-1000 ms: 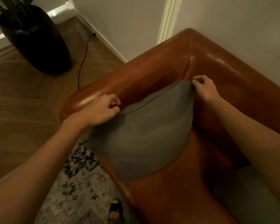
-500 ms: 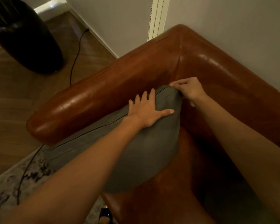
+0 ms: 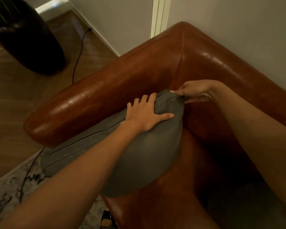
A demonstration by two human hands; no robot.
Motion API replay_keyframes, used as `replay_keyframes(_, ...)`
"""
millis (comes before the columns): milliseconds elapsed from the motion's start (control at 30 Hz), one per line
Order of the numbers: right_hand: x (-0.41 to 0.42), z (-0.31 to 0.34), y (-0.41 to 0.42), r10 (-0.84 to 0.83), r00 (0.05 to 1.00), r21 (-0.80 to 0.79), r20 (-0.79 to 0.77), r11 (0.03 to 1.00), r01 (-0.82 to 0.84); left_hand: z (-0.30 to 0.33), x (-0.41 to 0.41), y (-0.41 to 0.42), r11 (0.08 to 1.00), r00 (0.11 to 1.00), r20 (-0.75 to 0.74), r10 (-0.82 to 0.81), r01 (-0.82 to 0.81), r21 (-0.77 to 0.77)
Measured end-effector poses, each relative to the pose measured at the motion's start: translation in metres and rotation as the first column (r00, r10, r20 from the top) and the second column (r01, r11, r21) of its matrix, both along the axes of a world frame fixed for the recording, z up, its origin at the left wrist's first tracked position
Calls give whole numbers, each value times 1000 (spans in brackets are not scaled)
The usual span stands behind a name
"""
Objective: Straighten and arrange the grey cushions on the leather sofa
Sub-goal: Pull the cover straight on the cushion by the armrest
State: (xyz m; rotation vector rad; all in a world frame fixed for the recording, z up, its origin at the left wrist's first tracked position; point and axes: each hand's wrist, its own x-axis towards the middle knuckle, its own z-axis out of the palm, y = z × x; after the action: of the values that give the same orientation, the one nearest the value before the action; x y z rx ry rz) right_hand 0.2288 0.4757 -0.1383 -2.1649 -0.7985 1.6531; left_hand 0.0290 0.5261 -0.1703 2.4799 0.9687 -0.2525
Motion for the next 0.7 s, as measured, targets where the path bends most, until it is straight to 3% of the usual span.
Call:
replay_keyframes(100, 2, -3, -2, 24, 999, 34, 42, 999, -26, 1, -1, 0, 1000, 1000, 11, -2, 2, -2)
replay_keyframes(233, 6, -1, -3, 98, 932, 181, 348, 969, -169, 3, -1, 2, 1000, 1000, 6, -1, 1, -13)
replay_keyframes(333, 7, 6, -1, 25, 831, 328, 556, 912, -247, 4, 1, 3, 1000, 1000, -1, -1, 1, -29)
replay_keyframes(433, 7, 10, 5, -55, 764, 441, 642, 842, -310, 6, 4, 6, 999, 1000, 10, 15, -15, -31)
replay_keyframes(500, 2, 4, 6, -149, 785, 529, 601, 810, -252, 8, 7, 10, 998, 1000, 15, 26, -25, -51)
replay_keyframes(567, -4, -11, 2, -303, 829, 642, 469, 762, -85, 9, 11, 16, 996, 1000, -9, 26, -27, -89)
replay_keyframes(633, -8, -28, -6, -462, 868, 709, 179, 672, 211, 12, 19, 20, 993, 998, -61, 31, -38, -116)
replay_keyframes(700, -8, -41, -14, -561, 810, 607, -171, 588, 535, 16, 31, 22, 985, 994, -64, 90, -98, -143)
